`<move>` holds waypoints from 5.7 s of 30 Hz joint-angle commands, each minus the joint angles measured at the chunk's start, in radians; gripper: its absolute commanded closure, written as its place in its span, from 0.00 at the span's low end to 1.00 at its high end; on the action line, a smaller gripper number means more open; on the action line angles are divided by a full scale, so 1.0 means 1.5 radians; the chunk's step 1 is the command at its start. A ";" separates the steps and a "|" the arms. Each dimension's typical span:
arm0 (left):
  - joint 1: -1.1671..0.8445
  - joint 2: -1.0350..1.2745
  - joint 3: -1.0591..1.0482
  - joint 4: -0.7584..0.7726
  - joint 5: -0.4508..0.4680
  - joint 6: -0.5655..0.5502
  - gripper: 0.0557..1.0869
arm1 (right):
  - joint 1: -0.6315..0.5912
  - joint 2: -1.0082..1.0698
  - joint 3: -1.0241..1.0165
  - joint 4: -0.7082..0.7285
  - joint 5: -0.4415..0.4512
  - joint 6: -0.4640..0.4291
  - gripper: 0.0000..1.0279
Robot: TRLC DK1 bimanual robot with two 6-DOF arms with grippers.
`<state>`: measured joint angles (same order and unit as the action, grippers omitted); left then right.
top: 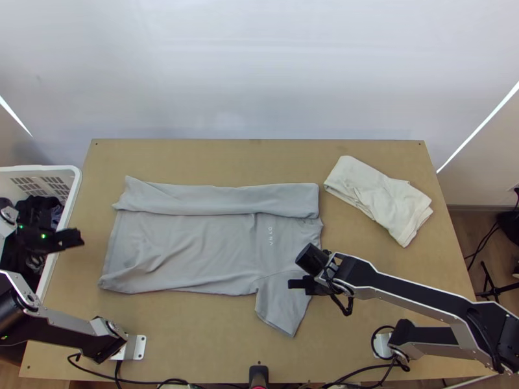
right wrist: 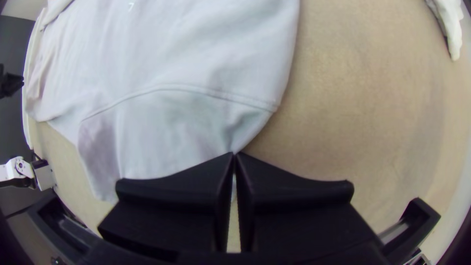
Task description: Fold the t-shirt
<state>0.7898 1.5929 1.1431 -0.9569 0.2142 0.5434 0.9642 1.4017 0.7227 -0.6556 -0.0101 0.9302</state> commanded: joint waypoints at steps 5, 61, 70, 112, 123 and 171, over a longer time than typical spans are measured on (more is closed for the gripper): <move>0.022 -0.070 -0.084 -0.122 -0.021 0.296 0.19 | 0.007 0.011 -0.007 -0.011 0.005 0.002 0.97; 0.032 0.069 -0.098 -0.203 0.055 0.351 0.96 | -0.052 0.033 0.134 -0.180 0.004 -0.024 0.97; 0.024 0.073 -0.103 -0.143 0.087 0.313 0.96 | -0.045 -0.005 0.231 -0.247 -0.024 -0.021 0.97; -0.105 -0.017 0.131 -0.322 0.198 0.116 0.96 | -0.235 0.097 0.354 -0.253 -0.019 -0.125 0.97; -0.073 -0.120 0.027 -0.309 0.213 0.181 0.96 | -0.192 0.071 0.352 -0.262 -0.020 -0.127 0.97; -0.213 0.012 0.129 -0.316 0.075 0.042 0.96 | -0.182 0.131 0.538 -0.453 -0.098 -0.110 0.97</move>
<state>0.5045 1.5249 1.2938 -1.4239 0.3725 0.6273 0.7494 1.5192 1.4471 -1.2991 -0.1223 0.7654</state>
